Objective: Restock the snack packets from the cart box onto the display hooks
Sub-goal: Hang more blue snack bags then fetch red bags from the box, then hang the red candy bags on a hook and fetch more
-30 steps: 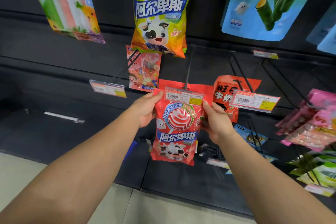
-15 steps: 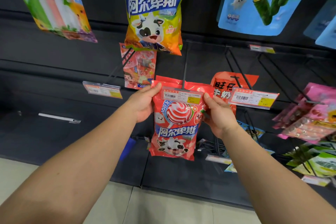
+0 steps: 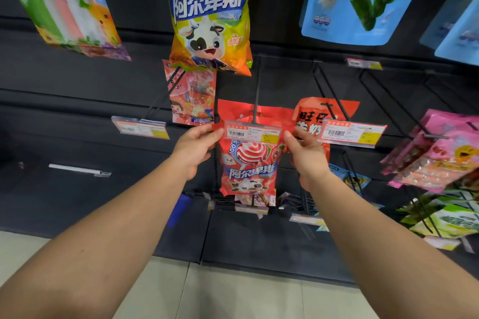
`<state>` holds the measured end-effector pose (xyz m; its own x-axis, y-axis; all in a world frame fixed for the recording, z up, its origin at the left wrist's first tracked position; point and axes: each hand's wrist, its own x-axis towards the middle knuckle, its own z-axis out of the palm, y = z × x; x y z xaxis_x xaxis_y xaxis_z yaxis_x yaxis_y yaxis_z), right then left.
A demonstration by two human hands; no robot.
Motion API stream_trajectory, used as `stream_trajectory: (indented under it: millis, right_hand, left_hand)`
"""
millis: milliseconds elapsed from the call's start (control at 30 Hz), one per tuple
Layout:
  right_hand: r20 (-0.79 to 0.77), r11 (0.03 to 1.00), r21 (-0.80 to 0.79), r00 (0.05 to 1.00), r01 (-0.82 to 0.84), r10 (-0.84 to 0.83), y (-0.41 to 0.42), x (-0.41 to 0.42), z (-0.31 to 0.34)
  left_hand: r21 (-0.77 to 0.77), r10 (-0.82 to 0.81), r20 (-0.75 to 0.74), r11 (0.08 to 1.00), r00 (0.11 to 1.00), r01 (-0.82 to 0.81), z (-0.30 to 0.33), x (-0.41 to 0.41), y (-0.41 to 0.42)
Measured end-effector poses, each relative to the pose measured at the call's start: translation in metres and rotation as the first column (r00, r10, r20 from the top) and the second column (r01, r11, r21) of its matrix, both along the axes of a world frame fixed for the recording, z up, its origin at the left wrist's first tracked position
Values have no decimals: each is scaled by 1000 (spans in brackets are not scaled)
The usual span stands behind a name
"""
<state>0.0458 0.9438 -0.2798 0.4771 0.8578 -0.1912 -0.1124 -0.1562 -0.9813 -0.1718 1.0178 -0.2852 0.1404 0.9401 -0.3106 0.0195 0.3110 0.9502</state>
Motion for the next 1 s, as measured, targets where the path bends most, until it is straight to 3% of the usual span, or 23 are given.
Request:
stream_trajectory:
  millis: [100, 200, 333, 500, 733, 1000]
  right_hand:
    - [101, 999, -22, 994, 39, -36, -20, 0, -3]
    - [325, 992, -121, 944, -21, 59, -45, 2, -13]
    - [584, 959, -282, 789, -21, 189, -86, 22, -25]
    - [659, 936, -346, 727, 69, 190, -164, 73, -34]
    - [720, 879, -401, 682, 259, 128, -341, 208, -31]
    - [759, 692, -432, 648, 579, -67, -575, 356, -6]
  left_hand:
    - [-11, 3, -109, 1000, 994, -4, -16, -6, -14]
    - [68, 0, -319, 997, 948, 23, -35, 2, -37]
    - [155, -30, -649, 973, 760, 171, -46, 27, -68]
    - [151, -105, -847, 892, 521, 425, -37, 92, -125]
    - [91, -247, -920, 621, 304, 779, -23, 270, -269]
    - [187, -364, -901, 168, 237, 968, 9, 480, -463]
